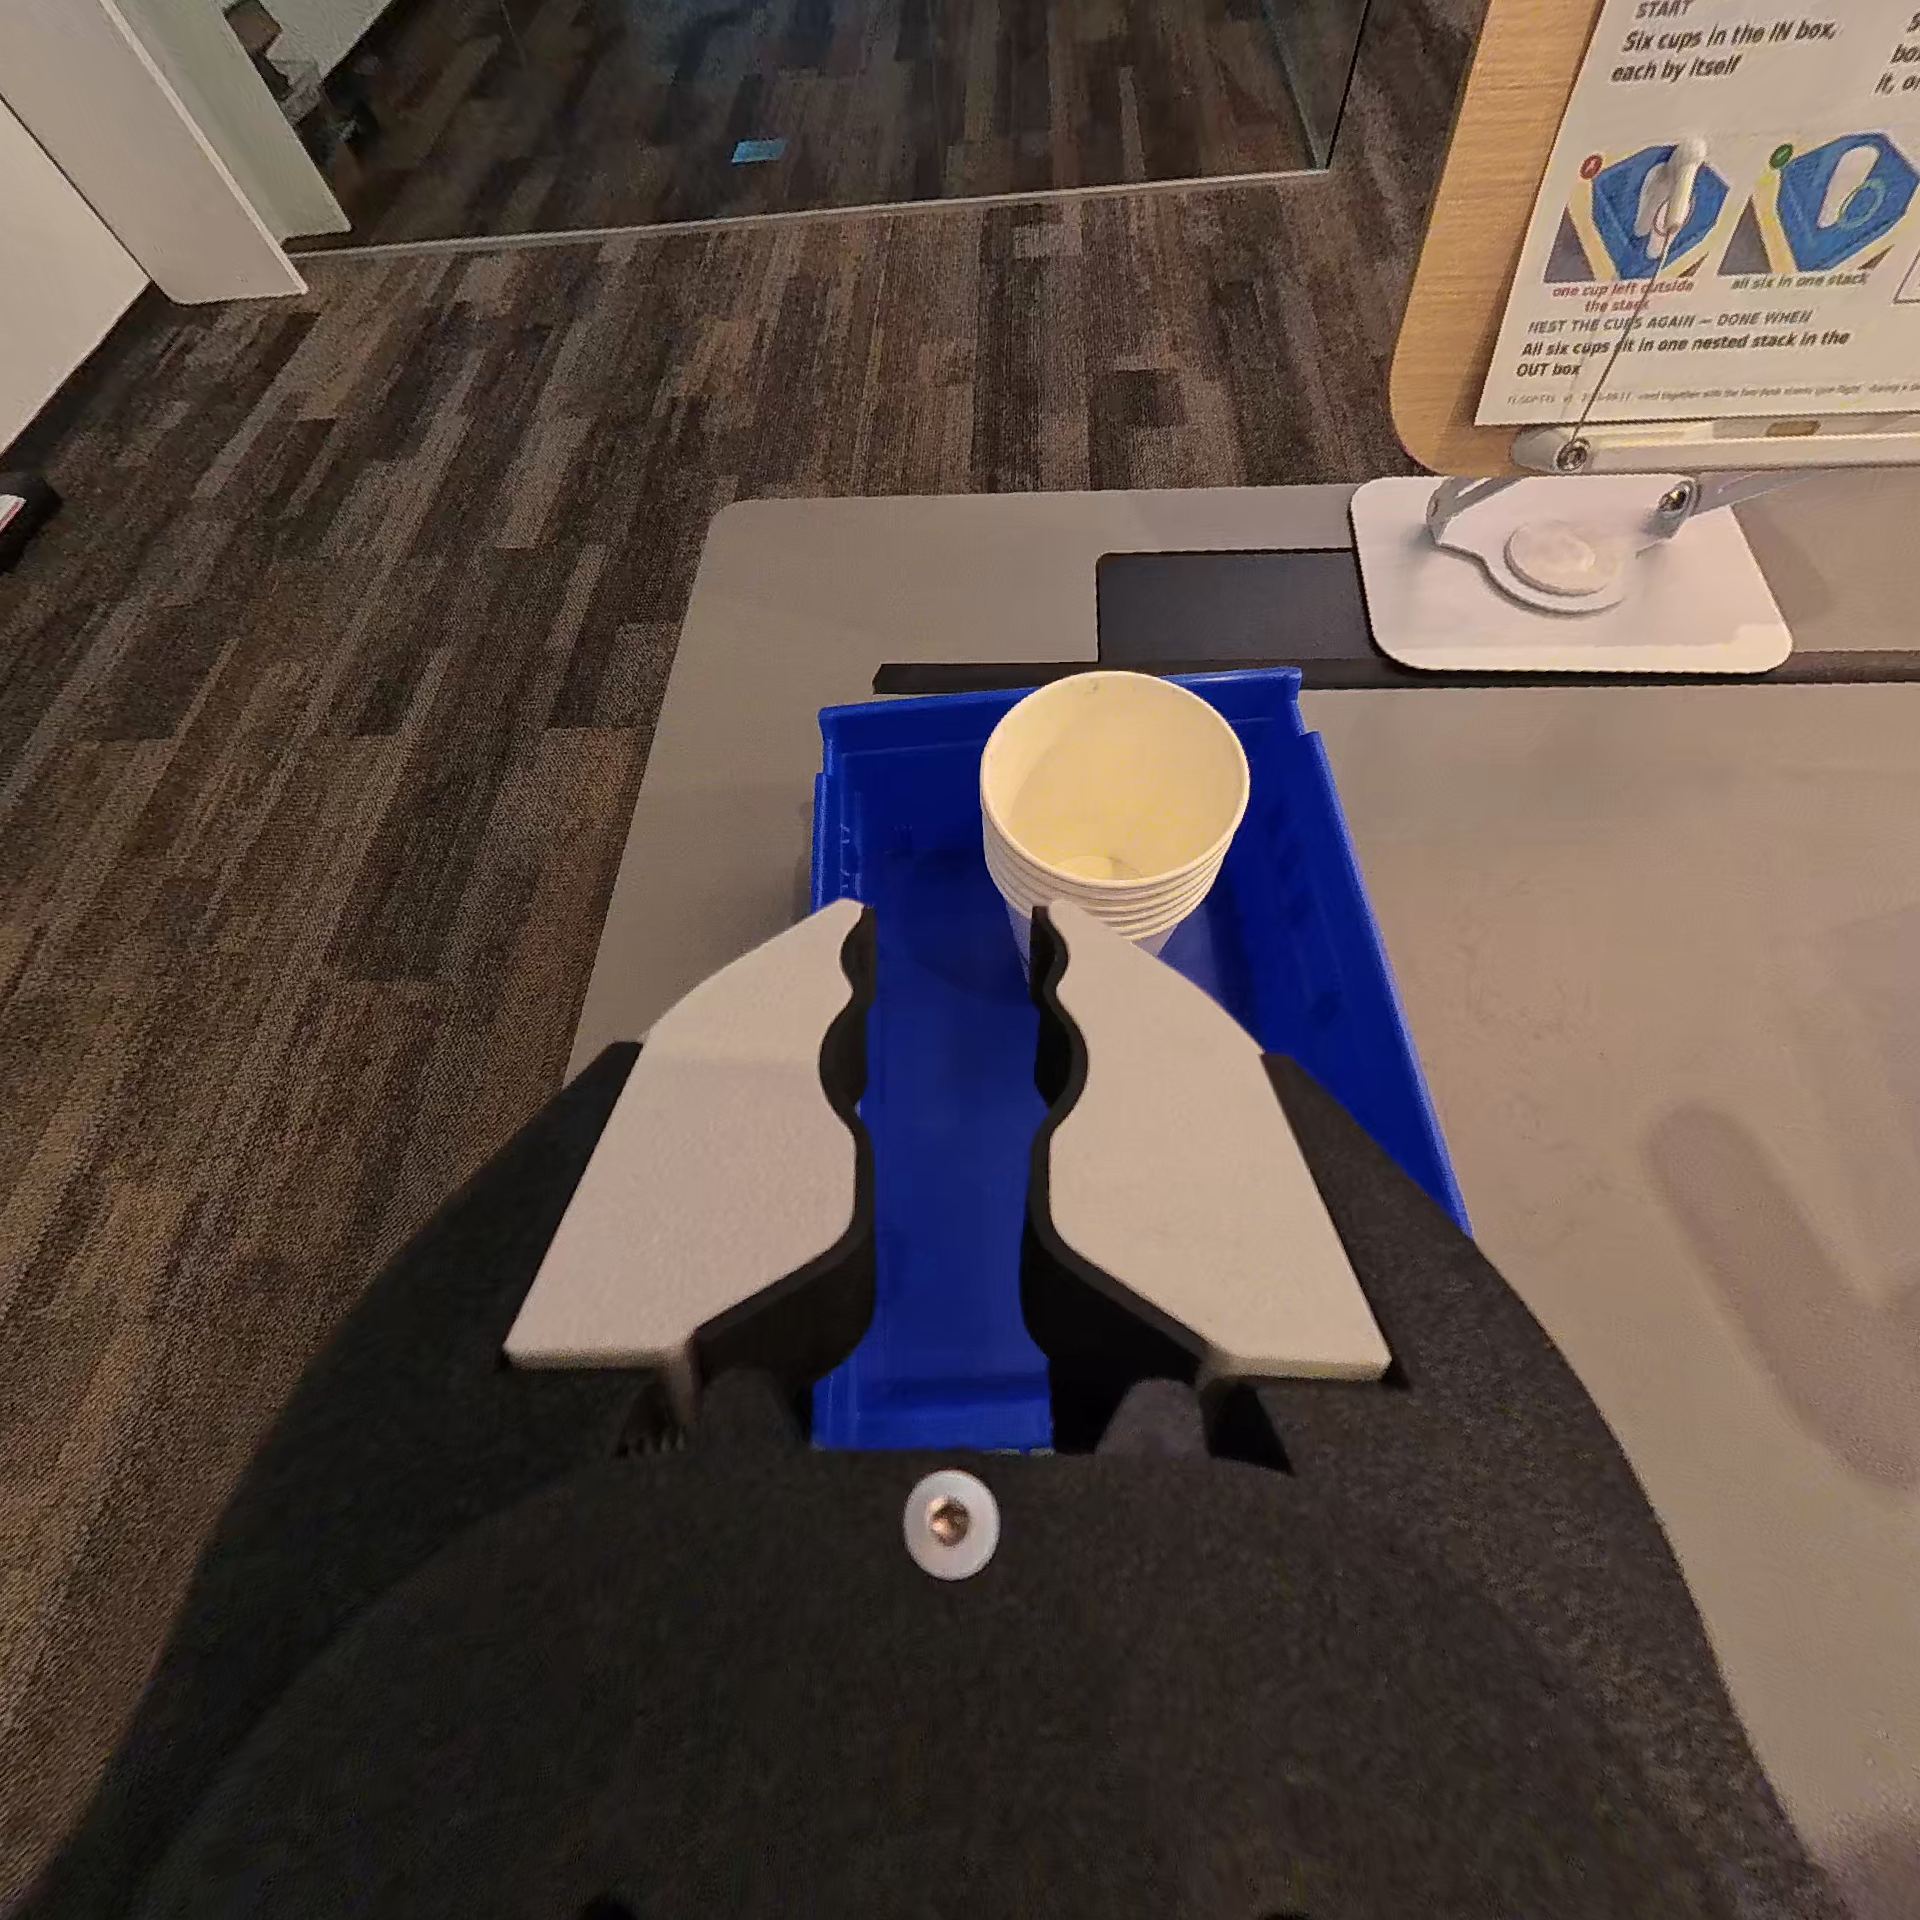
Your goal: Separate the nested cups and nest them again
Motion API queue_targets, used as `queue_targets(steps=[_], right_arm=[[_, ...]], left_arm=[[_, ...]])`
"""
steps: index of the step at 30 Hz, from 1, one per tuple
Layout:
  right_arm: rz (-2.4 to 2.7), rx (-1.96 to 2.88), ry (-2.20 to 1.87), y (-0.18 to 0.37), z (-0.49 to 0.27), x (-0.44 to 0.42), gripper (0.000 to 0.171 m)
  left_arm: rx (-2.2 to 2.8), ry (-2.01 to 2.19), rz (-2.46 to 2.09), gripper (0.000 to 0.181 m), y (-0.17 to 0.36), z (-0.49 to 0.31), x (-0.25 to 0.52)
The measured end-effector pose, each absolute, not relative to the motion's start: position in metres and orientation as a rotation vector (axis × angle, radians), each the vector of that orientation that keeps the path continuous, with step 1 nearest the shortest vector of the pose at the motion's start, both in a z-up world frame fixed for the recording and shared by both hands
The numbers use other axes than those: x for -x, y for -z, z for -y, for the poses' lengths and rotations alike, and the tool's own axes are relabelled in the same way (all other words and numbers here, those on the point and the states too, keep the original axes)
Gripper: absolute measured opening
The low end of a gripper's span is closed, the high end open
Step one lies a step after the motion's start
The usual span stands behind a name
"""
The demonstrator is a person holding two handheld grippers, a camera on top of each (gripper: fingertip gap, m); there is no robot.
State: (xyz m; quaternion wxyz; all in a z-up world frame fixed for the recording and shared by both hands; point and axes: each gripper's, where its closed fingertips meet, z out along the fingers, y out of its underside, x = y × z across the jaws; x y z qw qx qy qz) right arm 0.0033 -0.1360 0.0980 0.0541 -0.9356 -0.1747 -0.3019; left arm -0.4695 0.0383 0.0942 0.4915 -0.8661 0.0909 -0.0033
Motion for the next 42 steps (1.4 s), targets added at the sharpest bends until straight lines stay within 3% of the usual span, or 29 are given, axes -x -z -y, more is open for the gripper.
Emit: queue_targets(steps=[8, 19, 26, 33, 42], right_arm=[[0.609, 2.838, 0.979, -0.091, 0.131, 0.005, 0.067], [0.368, 2.726, 0.586, -0.068, 0.097, -0.055, 0.071], [0.188, 2.414, 0.401, -0.063, 0.071, -0.117, 0.075], [0.221, 1.925, 0.359, -0.104, 0.037, -0.159, 0.079], [0.147, 1.818, 0.141, -0.075, 0.007, -0.191, 0.083]], left_arm=[[2.083, 0.009, -0.212, 0.028, -0.098, -0.038, 0.471], [1.901, 0.178, -0.313, 0.033, -0.132, -0.028, 0.441], [1.725, 0.237, -0.37, 0.047, -0.157, -0.018, 0.426], [1.648, 0.257, -0.405, 0.075, -0.163, -0.027, 0.409], [1.485, 0.282, -0.432, 0.083, -0.178, -0.035, 0.381]])
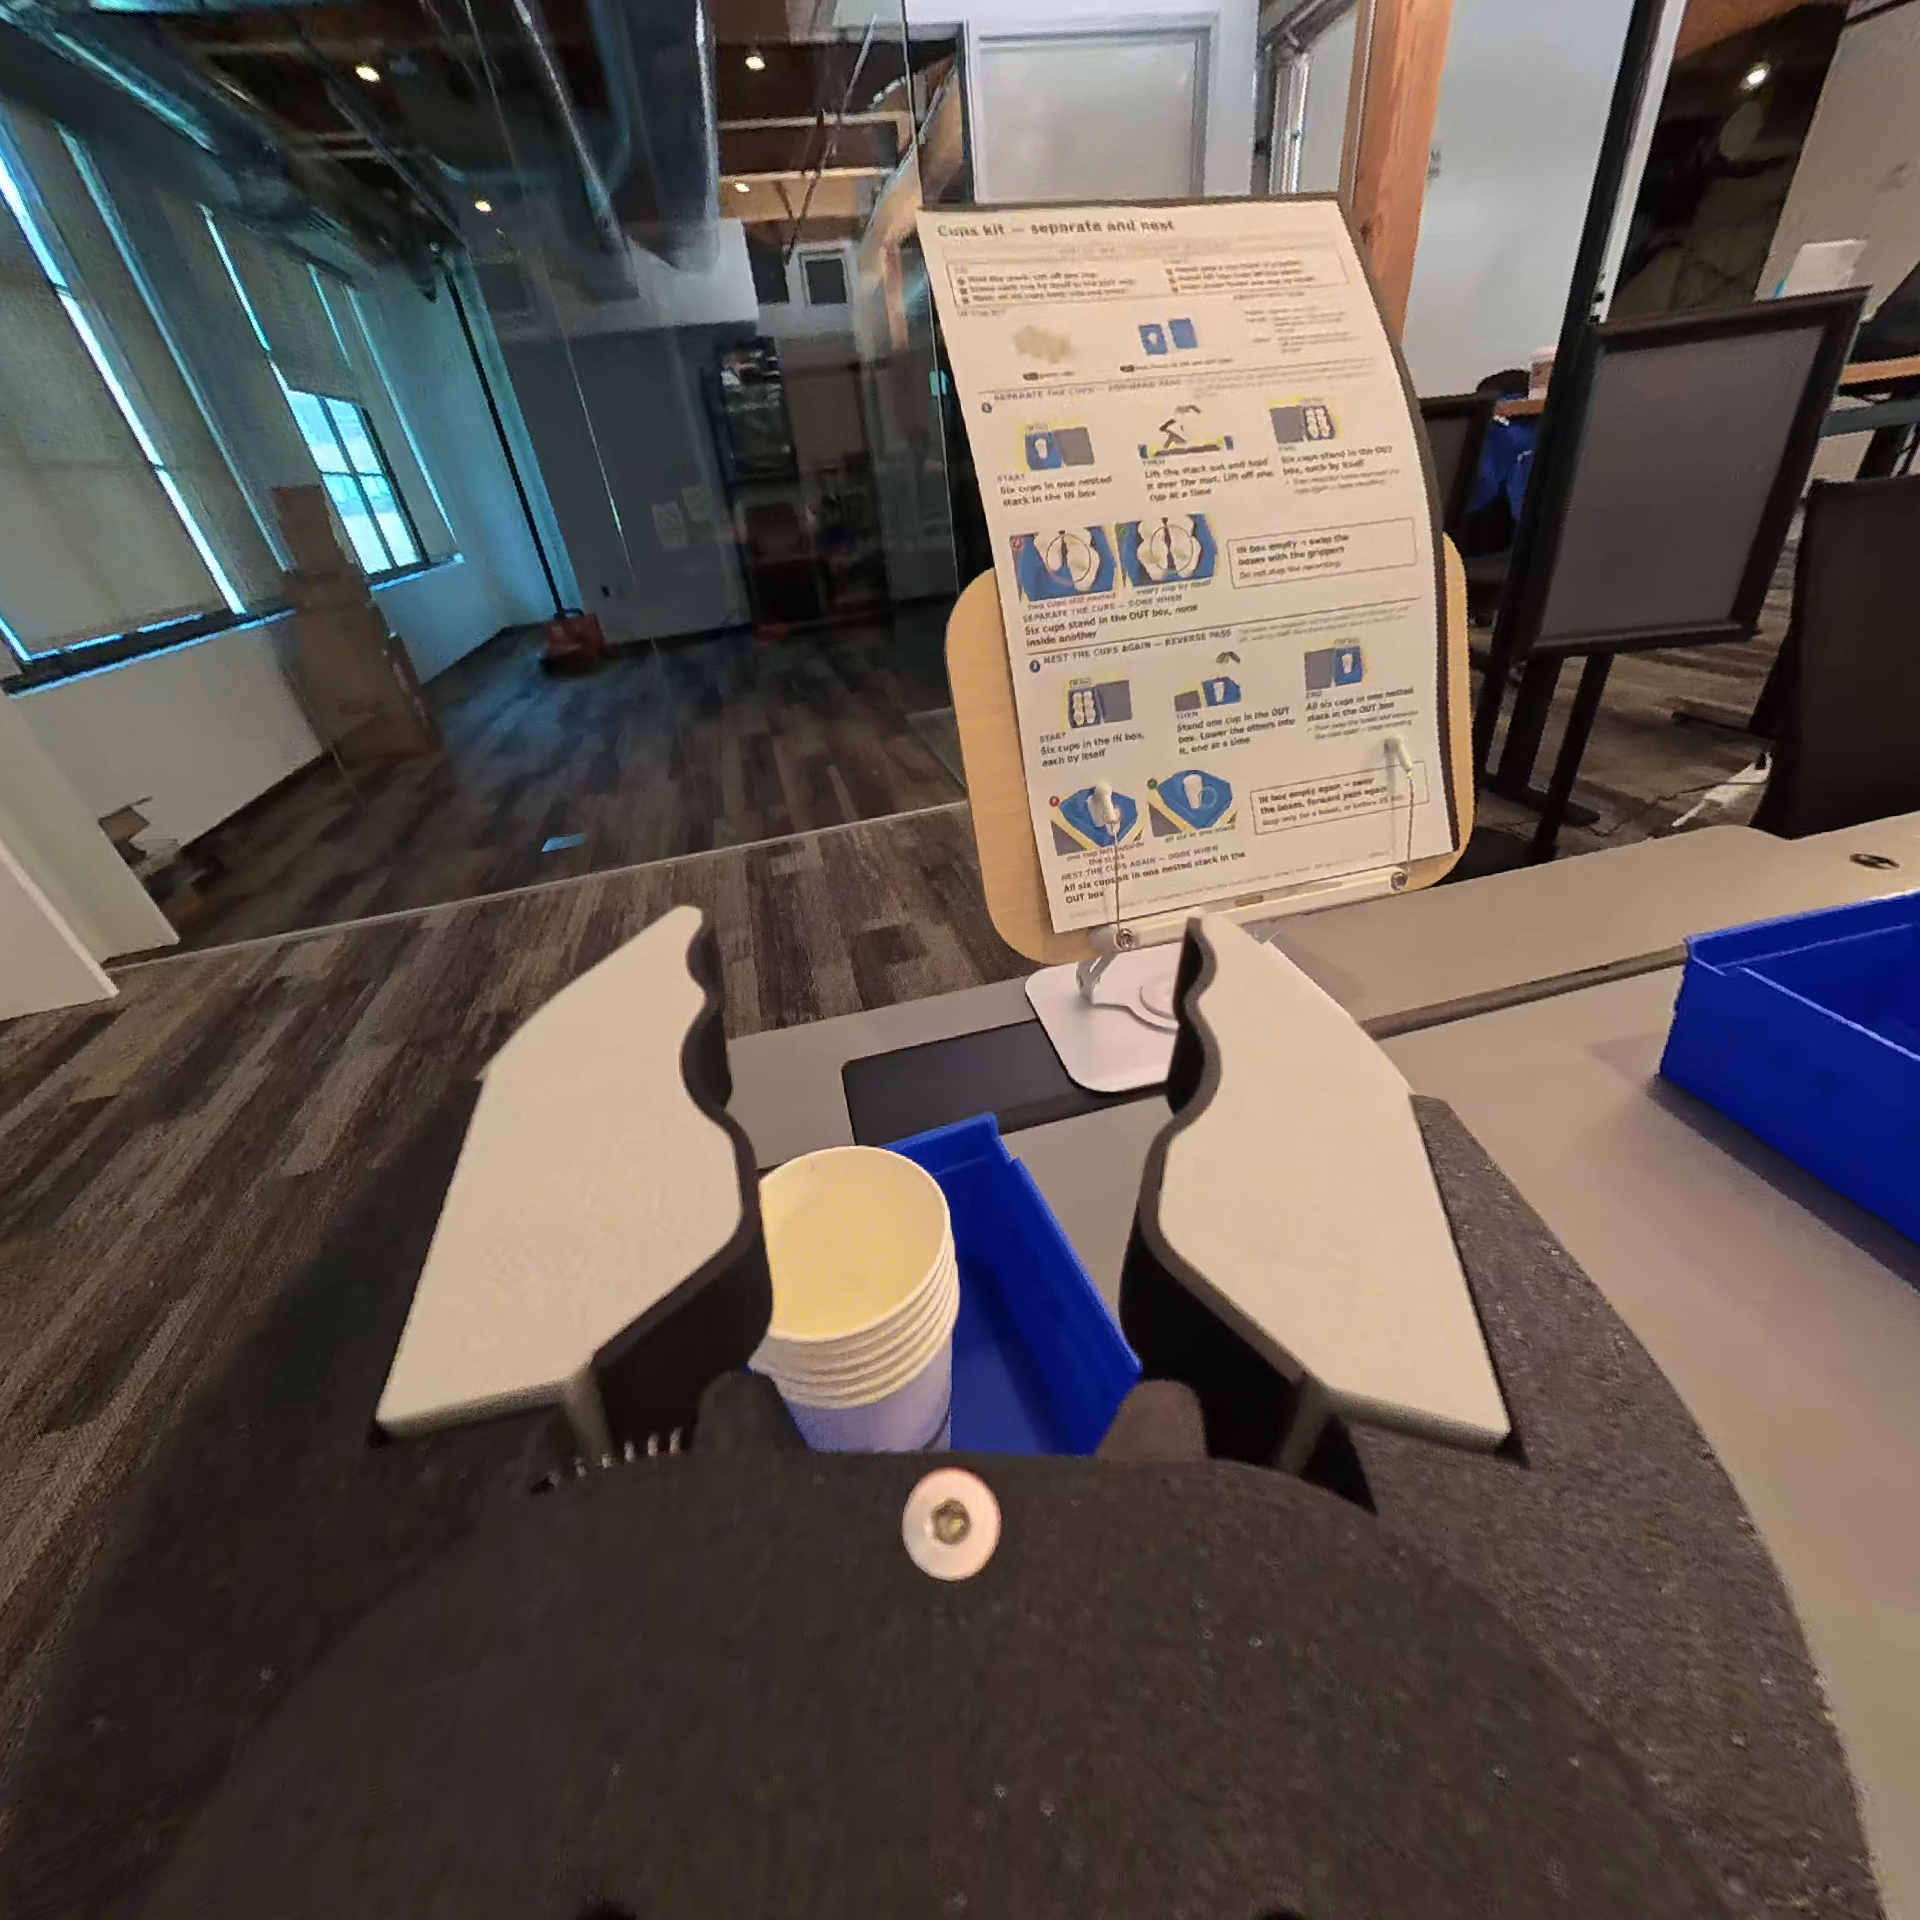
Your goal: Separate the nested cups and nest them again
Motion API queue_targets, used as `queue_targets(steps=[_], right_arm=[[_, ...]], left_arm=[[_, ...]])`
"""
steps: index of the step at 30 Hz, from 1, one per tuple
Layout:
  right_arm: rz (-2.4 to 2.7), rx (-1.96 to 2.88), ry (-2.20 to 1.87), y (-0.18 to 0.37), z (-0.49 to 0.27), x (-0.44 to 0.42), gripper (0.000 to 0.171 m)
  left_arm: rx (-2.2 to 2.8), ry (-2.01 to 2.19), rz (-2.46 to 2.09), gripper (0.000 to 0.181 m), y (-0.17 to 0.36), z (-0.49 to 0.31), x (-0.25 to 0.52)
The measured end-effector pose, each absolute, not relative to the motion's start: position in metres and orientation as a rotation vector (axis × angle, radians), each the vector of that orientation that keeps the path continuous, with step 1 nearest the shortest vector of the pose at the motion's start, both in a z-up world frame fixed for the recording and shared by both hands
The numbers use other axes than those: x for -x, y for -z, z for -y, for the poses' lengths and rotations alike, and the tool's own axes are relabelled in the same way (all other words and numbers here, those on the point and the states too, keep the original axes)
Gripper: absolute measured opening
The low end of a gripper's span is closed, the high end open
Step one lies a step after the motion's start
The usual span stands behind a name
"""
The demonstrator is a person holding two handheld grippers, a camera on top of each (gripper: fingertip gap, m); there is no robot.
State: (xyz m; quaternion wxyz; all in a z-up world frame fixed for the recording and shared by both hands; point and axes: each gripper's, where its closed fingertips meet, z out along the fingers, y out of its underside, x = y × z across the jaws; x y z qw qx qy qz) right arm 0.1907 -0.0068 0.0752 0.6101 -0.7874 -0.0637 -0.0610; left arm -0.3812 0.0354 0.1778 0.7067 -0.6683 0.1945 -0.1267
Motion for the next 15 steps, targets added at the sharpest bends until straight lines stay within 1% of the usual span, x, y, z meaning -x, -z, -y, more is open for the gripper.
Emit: queue_targets(steps=[3, 5, 7, 10, 13, 14, 15], right_arm=[[0.126, 1.743, 0.095, -0.083, 0.006, -0.191, 0.079], [0.129, 1.705, 0.108, -0.09, 0.008, -0.191, 0.074], [0.147, 1.687, 0.116, -0.096, 0.011, -0.189, 0.073], [0.211, 1.609, 0.121, -0.109, 0.015, -0.178, 0.081], [0.221, 1.467, 0.051, -0.128, 0.013, -0.168, 0.084], [0.217, 1.486, 0.023, -0.127, 0.01, -0.168, 0.079], [0.228, 1.502, -0.01, -0.126, 0.008, -0.165, 0.068]], left_arm=[[1.445, 0.276, -0.416, 0.081, -0.176, -0.044, 0.383], [1.429, 0.271, -0.398, 0.072, -0.171, -0.054, 0.389], [1.461, 0.243, -0.378, 0.067, -0.161, -0.065, 0.398], [1.518, 0.18, -0.364, 0.062, -0.147, -0.078, 0.413], [1.55, 0.214, -0.37, 0.062, -0.136, -0.085, 0.414], [1.553, 0.239, -0.377, 0.063, -0.134, -0.086, 0.412], [1.551, 0.257, -0.382, 0.063, -0.132, -0.088, 0.411]])
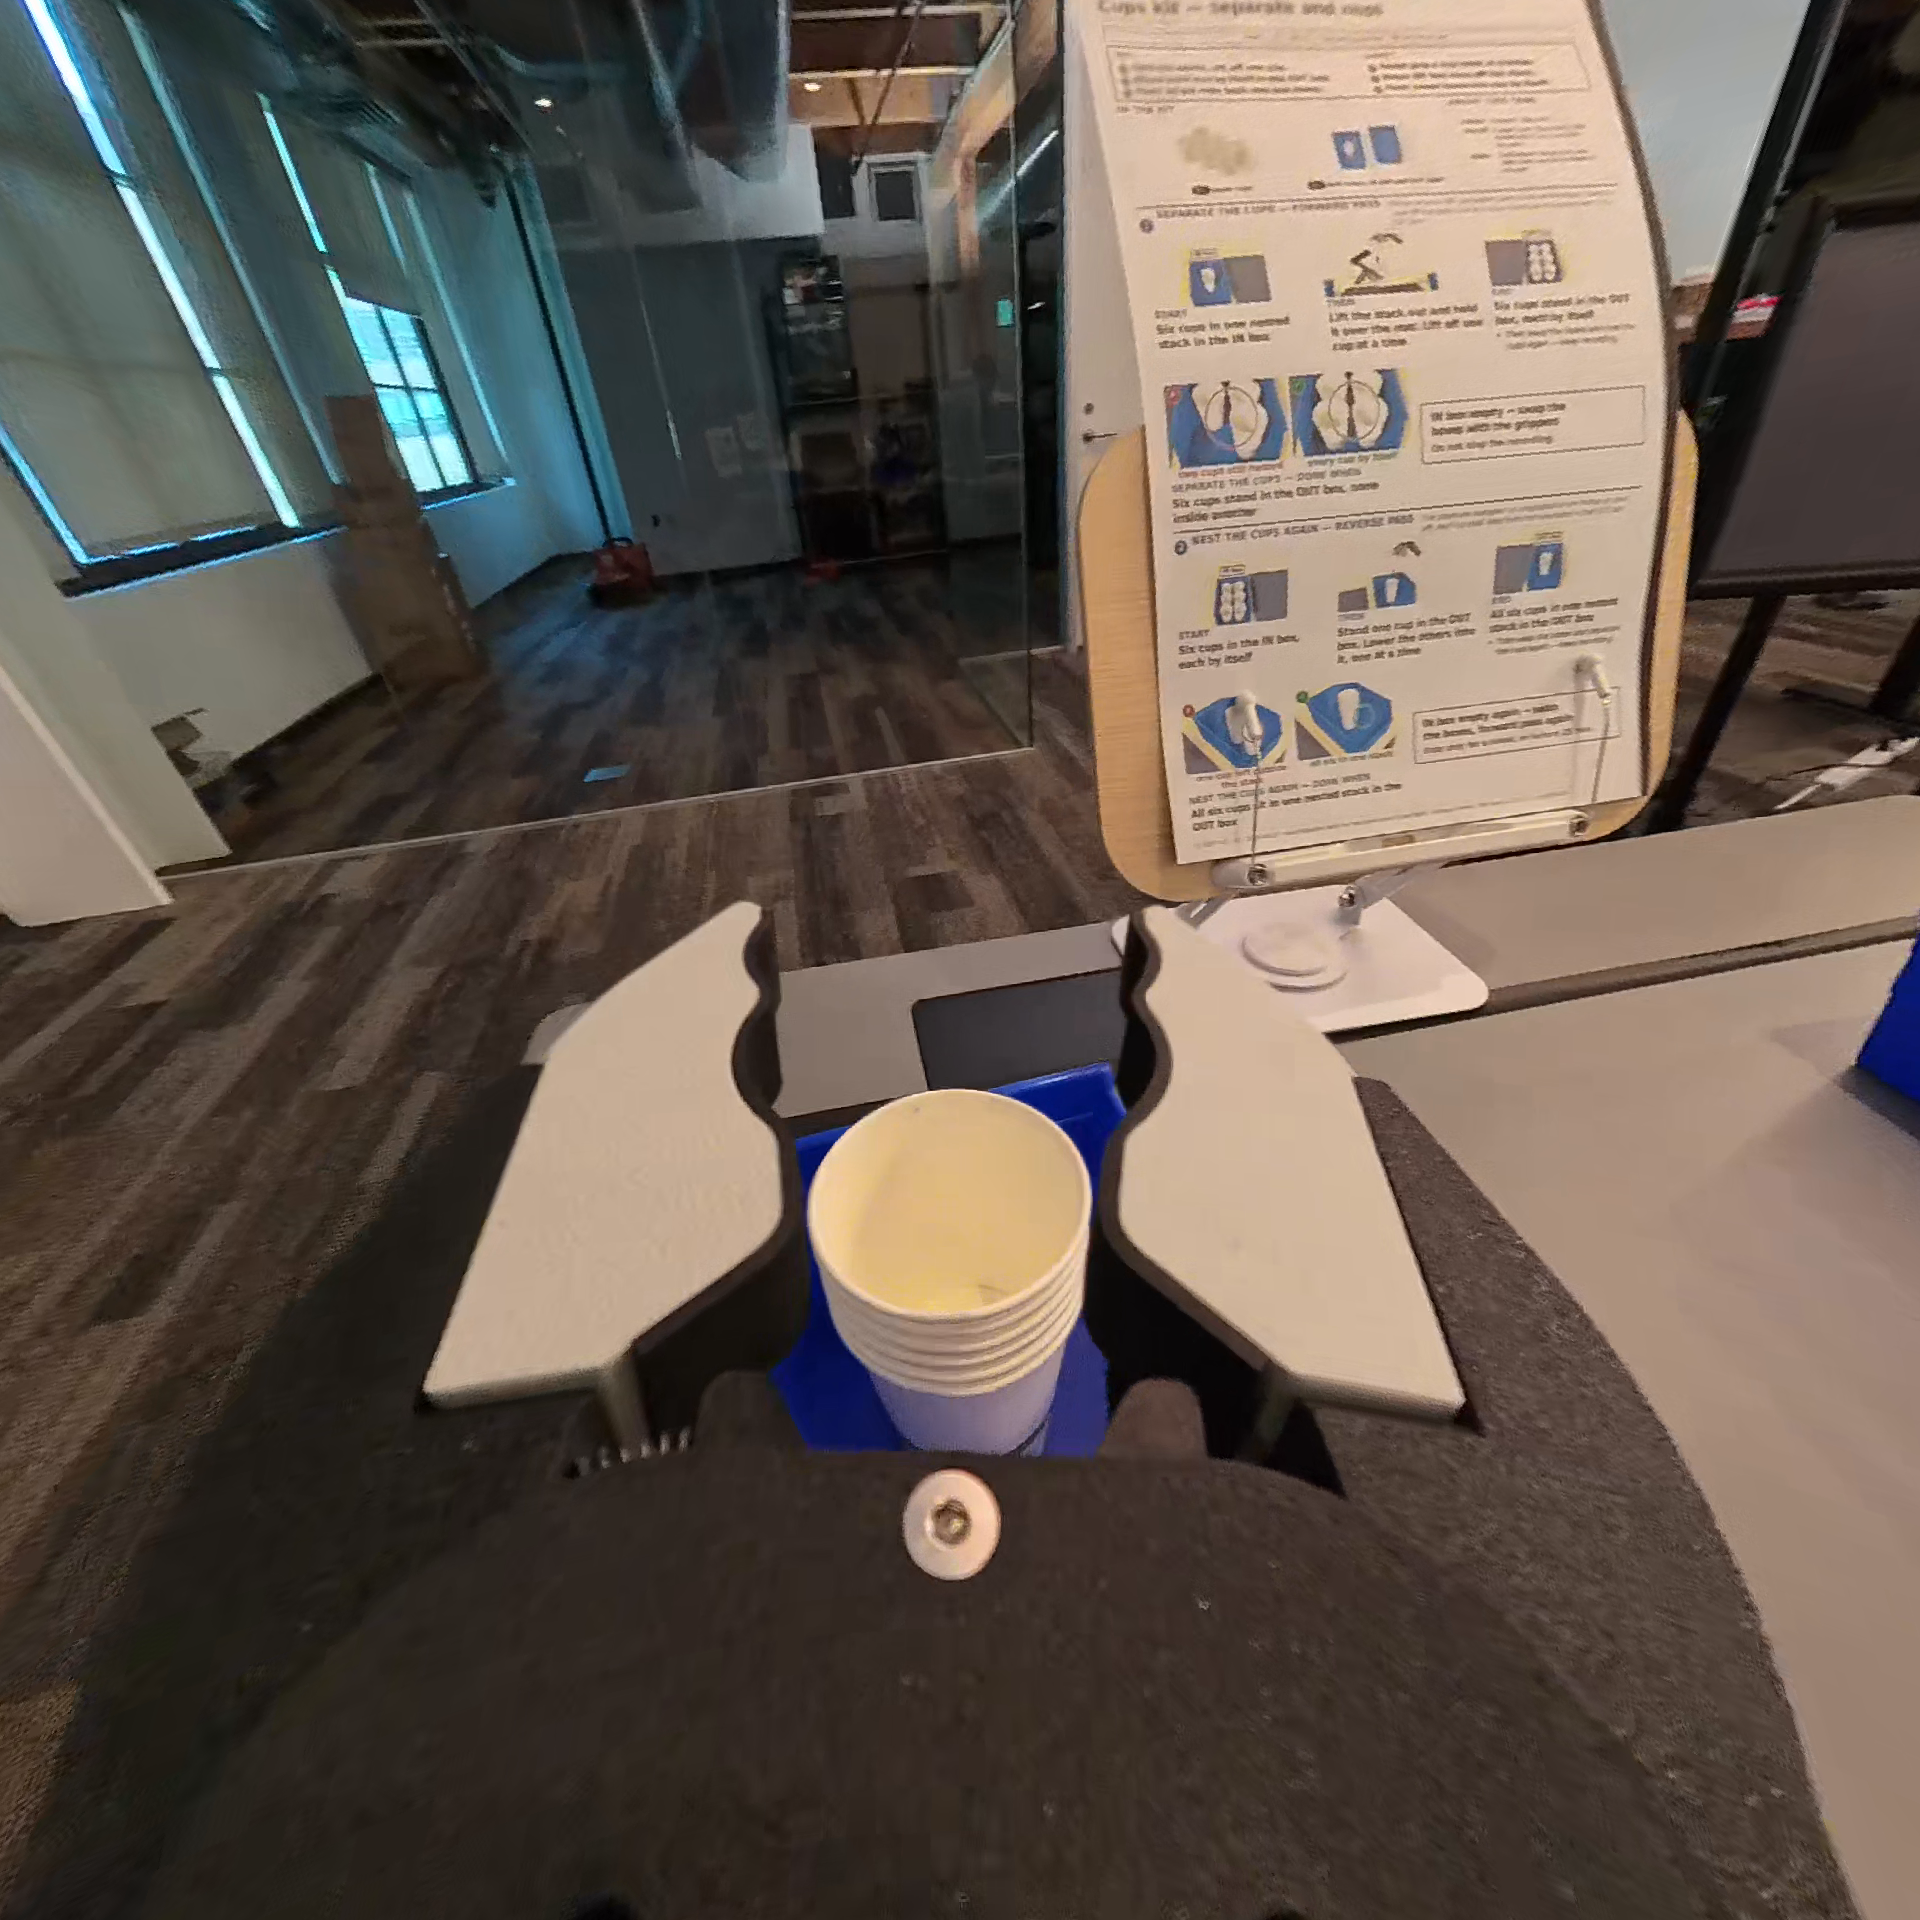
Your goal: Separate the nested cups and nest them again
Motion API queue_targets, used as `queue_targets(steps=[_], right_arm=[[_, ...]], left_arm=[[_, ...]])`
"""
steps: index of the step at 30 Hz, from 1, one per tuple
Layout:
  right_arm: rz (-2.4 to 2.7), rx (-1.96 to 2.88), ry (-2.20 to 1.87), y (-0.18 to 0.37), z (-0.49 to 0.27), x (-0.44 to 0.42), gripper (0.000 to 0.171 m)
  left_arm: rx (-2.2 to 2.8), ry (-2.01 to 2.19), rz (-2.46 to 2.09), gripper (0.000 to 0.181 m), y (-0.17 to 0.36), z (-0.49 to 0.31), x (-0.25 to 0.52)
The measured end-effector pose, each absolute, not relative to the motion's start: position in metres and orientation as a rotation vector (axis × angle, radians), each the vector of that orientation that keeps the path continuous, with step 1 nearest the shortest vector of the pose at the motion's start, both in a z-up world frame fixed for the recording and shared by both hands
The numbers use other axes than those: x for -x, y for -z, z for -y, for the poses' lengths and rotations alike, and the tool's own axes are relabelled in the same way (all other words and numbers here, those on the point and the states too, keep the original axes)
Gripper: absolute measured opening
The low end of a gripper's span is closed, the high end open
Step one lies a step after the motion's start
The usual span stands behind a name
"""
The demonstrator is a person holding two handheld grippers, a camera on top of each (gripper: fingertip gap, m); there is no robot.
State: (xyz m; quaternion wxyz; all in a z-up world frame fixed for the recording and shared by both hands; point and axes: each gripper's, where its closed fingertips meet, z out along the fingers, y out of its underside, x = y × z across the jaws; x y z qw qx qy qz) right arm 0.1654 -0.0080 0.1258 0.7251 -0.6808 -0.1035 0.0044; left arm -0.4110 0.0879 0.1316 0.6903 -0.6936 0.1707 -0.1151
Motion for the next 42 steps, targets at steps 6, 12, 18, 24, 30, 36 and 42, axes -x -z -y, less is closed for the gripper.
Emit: queue_targets(steps=[6, 12, 18, 24, 30, 36, 42], right_arm=[[0.242, 1.574, 0.02, -0.103, 0.0, -0.166, 0.064], [0.276, 1.664, 0.0, -0.085, -0.008, -0.168, 0.061], [0.269, 1.685, 0.049, -0.082, -0.005, -0.175, 0.06], [0.272, 1.691, 0.052, -0.081, -0.004, -0.175, 0.061], [0.264, 1.687, 0.059, -0.082, -0.001, -0.179, 0.061], [0.245, 1.668, 0.046, -0.086, 0.004, -0.185, 0.06], [0.224, 1.654, 0.023, -0.087, 0.005, -0.191, 0.06]], left_arm=[[1.669, 0.217, -0.366, 0.079, -0.106, -0.102, 0.419], [1.83, 0.191, -0.313, 0.089, -0.08, -0.108, 0.423], [2.038, 0.294, -0.374, 0.081, -0.048, -0.095, 0.414], [2.159, 0.325, -0.449, 0.08, -0.017, -0.09, 0.413], [2.262, 0.247, -0.445, 0.09, 0.012, -0.098, 0.418], [2.163, 0.331, -0.452, 0.104, 0.005, -0.098, 0.408], [1.936, 0.165, -0.411, 0.109, 0.001, -0.101, 0.406]])
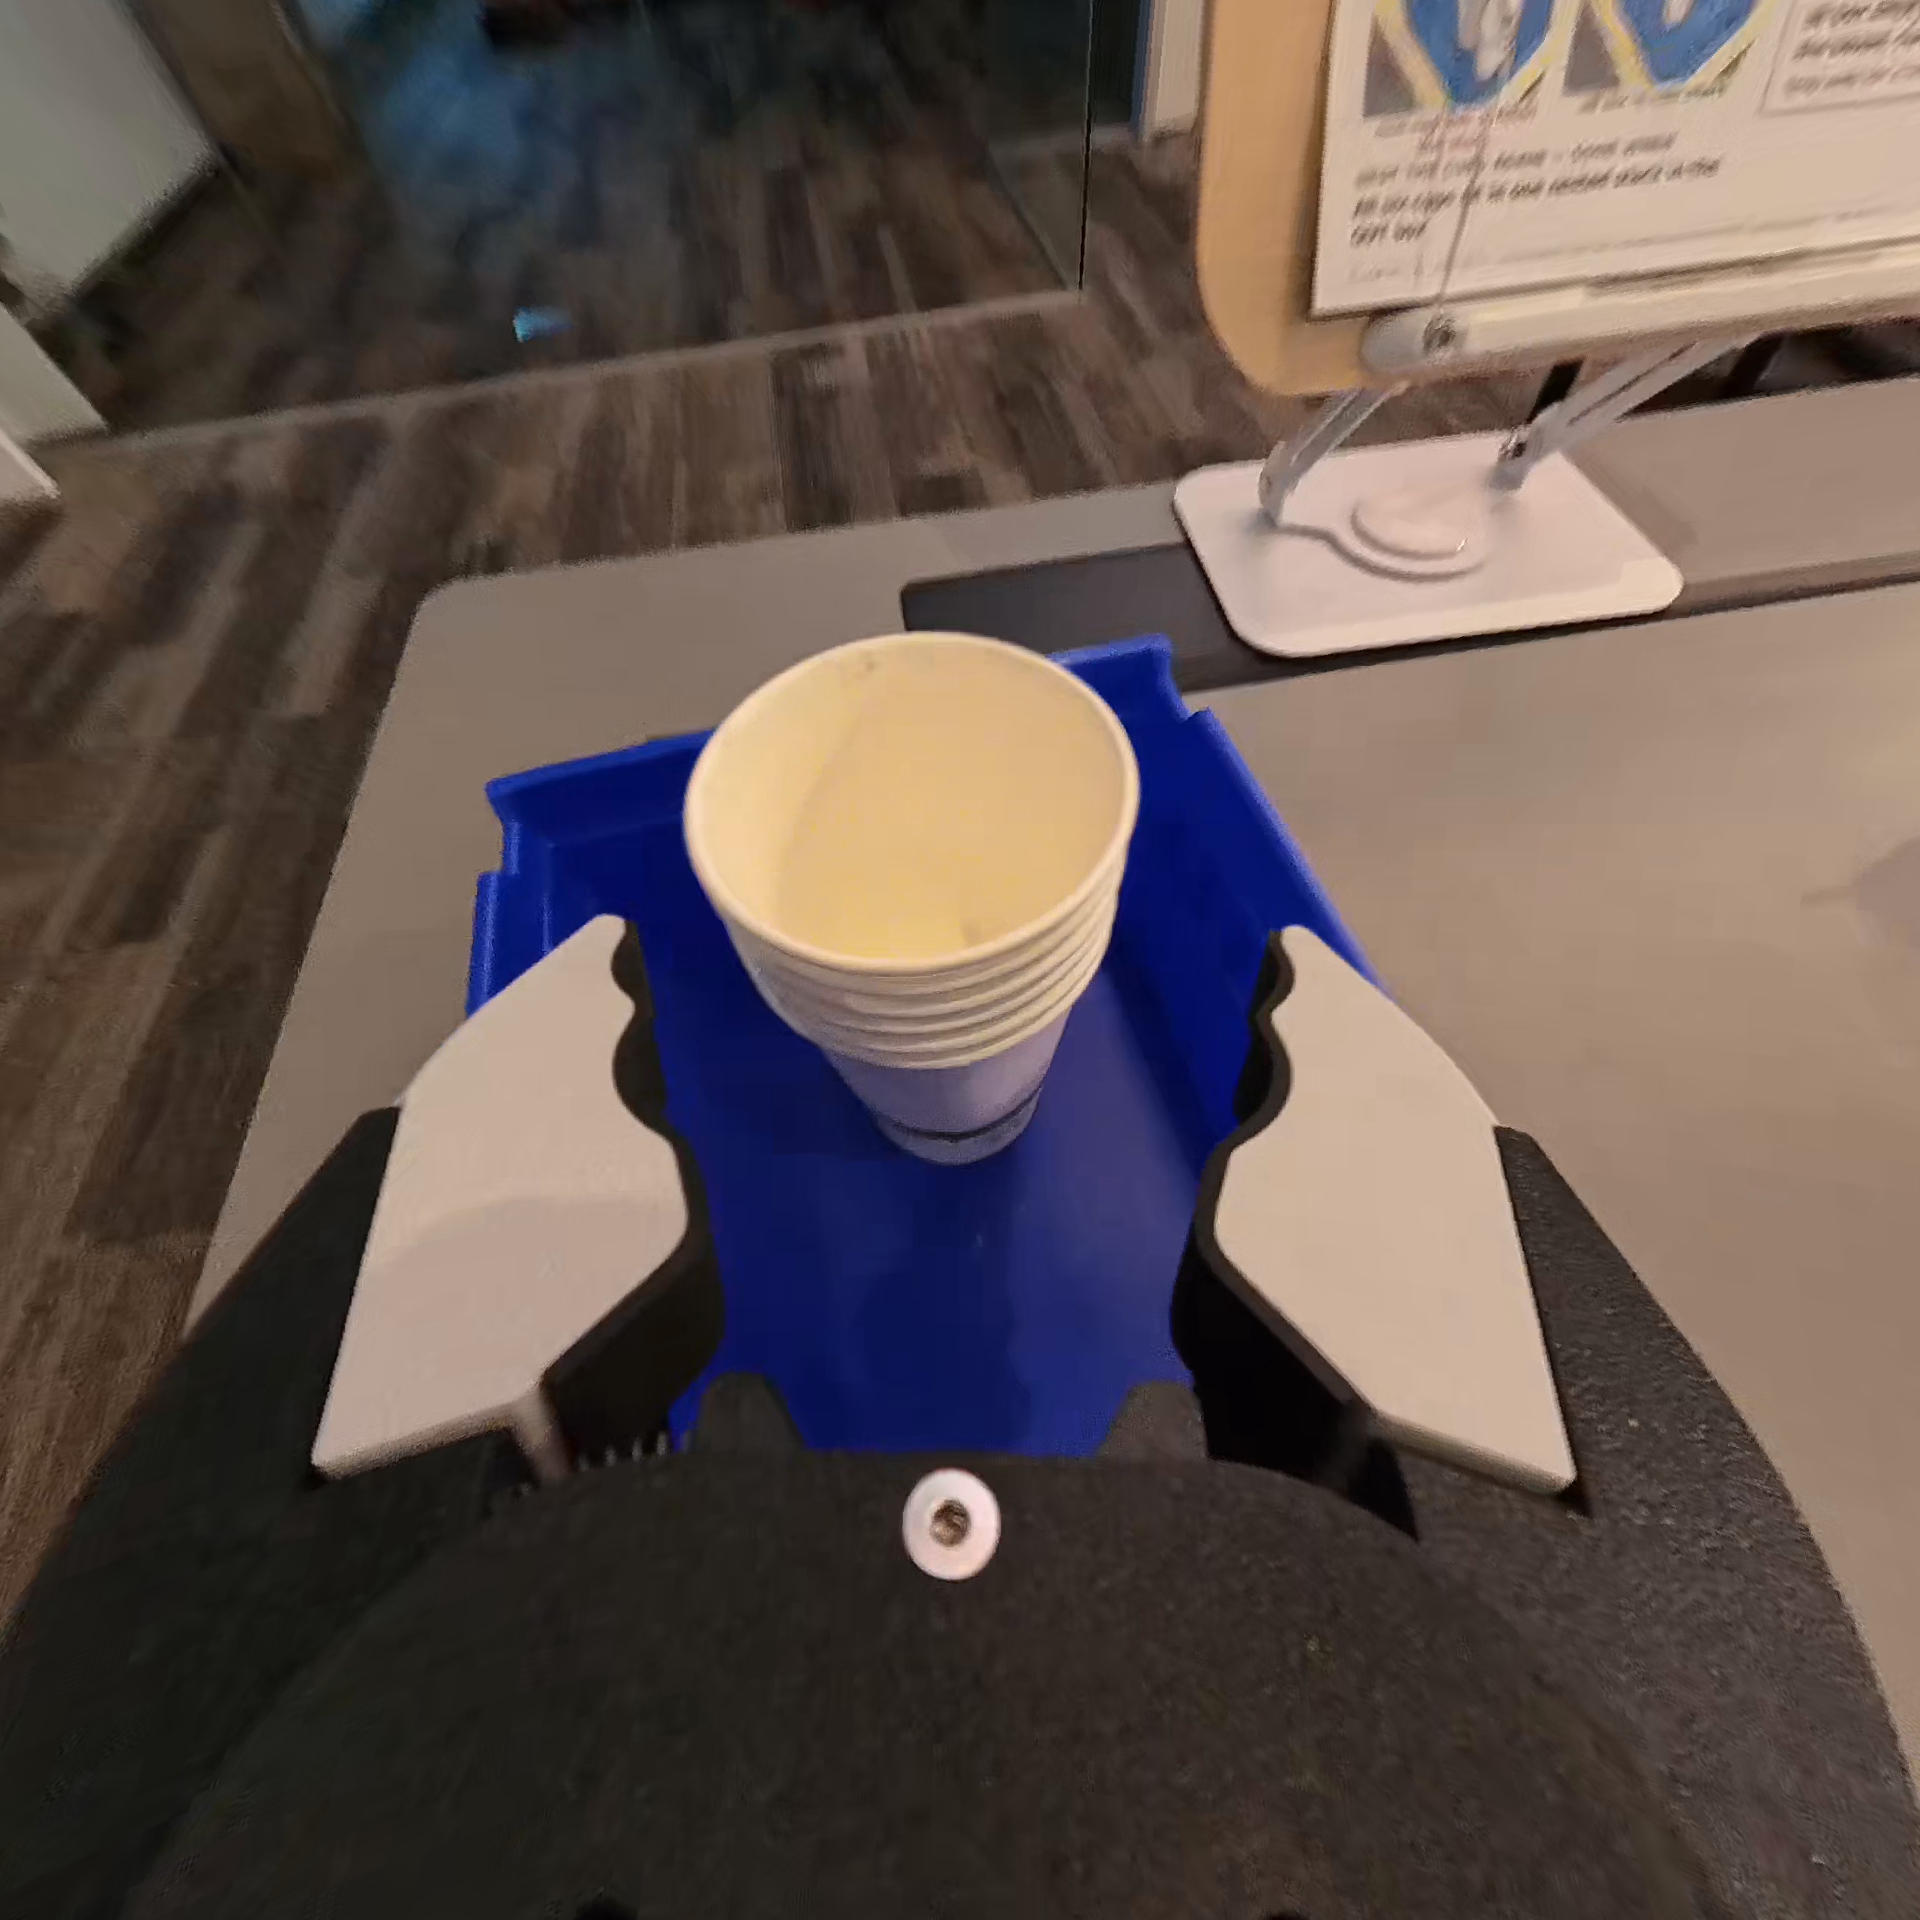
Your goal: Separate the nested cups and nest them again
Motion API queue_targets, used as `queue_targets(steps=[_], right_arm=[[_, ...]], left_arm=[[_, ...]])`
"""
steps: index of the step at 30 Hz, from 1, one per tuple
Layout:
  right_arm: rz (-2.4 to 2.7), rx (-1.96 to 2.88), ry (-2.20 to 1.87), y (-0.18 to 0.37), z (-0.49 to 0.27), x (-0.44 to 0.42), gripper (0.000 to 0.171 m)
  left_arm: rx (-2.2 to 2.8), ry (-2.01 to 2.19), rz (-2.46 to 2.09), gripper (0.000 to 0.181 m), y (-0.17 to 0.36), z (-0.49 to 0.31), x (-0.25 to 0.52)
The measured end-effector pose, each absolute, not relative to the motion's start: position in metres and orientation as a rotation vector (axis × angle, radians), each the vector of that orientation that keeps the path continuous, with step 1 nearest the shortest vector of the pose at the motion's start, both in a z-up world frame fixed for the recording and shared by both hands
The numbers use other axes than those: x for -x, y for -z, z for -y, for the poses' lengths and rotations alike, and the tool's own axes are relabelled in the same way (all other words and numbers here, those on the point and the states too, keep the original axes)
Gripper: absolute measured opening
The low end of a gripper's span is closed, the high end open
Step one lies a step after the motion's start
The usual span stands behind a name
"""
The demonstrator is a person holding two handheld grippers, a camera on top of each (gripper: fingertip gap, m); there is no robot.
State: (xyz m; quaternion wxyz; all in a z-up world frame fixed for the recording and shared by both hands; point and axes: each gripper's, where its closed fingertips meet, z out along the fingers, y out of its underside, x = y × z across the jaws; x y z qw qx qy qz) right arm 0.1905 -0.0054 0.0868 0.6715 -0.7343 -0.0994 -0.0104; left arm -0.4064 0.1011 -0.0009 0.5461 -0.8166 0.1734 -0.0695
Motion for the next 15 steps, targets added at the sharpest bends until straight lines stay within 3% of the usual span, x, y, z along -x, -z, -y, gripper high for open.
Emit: queue_targets(steps=[15], right_arm=[[0.202, 1.627, -0.028, -0.087, 0.006, -0.199, 0.059]], left_arm=[[1.989, 0.278, -0.278, 0.121, 0.062, -0.114, 0.394]])
